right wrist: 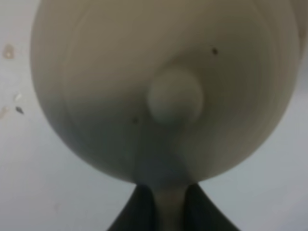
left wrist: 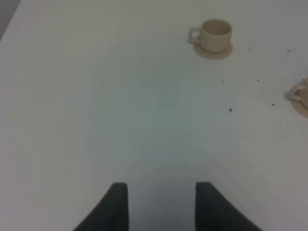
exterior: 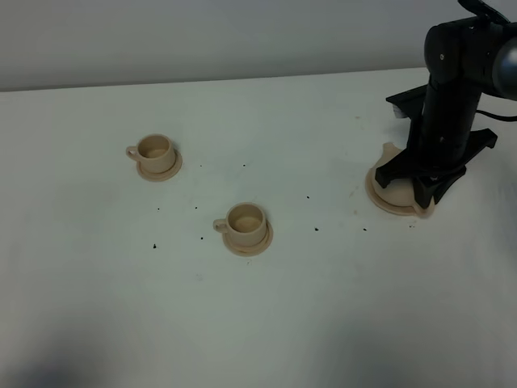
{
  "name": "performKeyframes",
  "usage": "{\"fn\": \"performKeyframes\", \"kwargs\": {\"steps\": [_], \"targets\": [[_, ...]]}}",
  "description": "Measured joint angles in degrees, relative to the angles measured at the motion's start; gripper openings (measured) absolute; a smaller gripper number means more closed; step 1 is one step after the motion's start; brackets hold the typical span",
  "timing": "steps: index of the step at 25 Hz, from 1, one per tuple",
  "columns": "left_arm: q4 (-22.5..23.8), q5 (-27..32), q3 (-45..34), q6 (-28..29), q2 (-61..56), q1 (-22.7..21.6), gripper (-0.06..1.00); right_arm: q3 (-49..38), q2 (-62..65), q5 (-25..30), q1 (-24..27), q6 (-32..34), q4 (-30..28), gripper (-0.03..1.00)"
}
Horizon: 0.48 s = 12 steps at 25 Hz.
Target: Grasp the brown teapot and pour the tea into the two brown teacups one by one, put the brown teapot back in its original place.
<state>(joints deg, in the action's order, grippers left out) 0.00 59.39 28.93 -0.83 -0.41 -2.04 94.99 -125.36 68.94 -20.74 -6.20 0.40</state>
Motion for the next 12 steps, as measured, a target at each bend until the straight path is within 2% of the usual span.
{"fn": "performKeyframes", "kwargs": {"steps": [6,12], "targets": [[0.0,0.0,0.0,0.0,0.0,0.0,0.38,0.0,-0.35,0.29,0.0,-0.2,0.27,0.15],[0.0,0.0,0.0,0.0,0.0,0.0,0.38,0.0,-0.51,0.98,0.0,-2.45,1.35,0.36]]}}
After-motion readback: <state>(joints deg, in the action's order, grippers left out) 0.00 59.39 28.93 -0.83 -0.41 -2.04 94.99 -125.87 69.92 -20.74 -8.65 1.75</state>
